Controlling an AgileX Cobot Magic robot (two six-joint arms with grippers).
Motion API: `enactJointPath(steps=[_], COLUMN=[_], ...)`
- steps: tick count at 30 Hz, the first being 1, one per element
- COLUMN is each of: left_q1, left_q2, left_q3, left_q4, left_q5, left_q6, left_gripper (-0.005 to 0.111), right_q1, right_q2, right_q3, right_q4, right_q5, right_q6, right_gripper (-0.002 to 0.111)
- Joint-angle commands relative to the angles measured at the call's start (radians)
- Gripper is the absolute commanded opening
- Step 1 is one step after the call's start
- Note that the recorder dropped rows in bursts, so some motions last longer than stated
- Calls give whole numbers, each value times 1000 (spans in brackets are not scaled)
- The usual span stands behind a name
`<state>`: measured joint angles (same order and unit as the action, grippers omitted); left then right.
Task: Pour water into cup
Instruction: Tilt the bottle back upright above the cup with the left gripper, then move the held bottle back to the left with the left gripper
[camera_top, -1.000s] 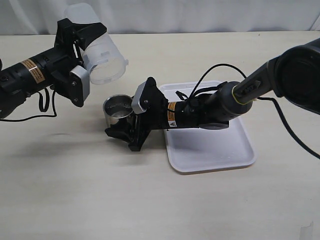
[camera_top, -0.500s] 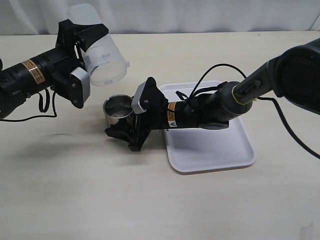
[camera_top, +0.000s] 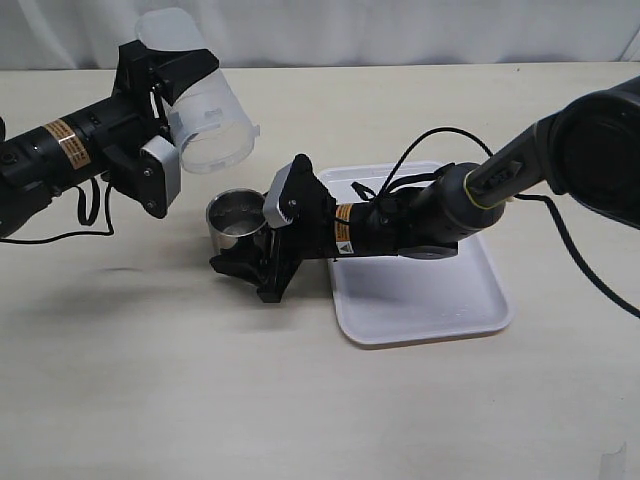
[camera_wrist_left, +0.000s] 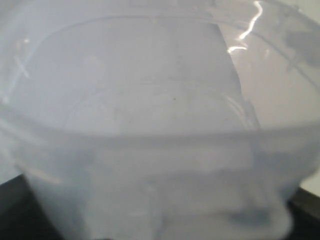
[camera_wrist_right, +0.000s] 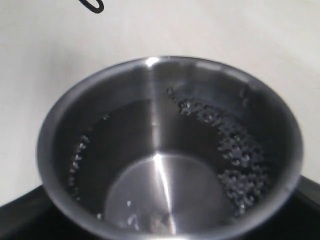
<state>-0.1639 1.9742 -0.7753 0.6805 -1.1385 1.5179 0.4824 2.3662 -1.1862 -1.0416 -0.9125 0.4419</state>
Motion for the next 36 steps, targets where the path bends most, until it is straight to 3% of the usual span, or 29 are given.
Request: enactJointPath(steps=[1,28,36], left_q1=[-2,-2,0], left_q2=[-6,-6,-6], left_q3=[-7,-7,-7], left_q4=[-1,-9,-128], left_q5=[-49,-7,-21], left_q6=[-2,-9,-302], left_gripper=[0,0,0], right_q1=[-6,-6,-6], right_q2=[-2,-2,-2], right_q3=[0,0,0], right_q4=[-17,-17,-17], right_q5=[24,24,24], right_q6=[-5,-5,-5], right_gripper=[4,4,4])
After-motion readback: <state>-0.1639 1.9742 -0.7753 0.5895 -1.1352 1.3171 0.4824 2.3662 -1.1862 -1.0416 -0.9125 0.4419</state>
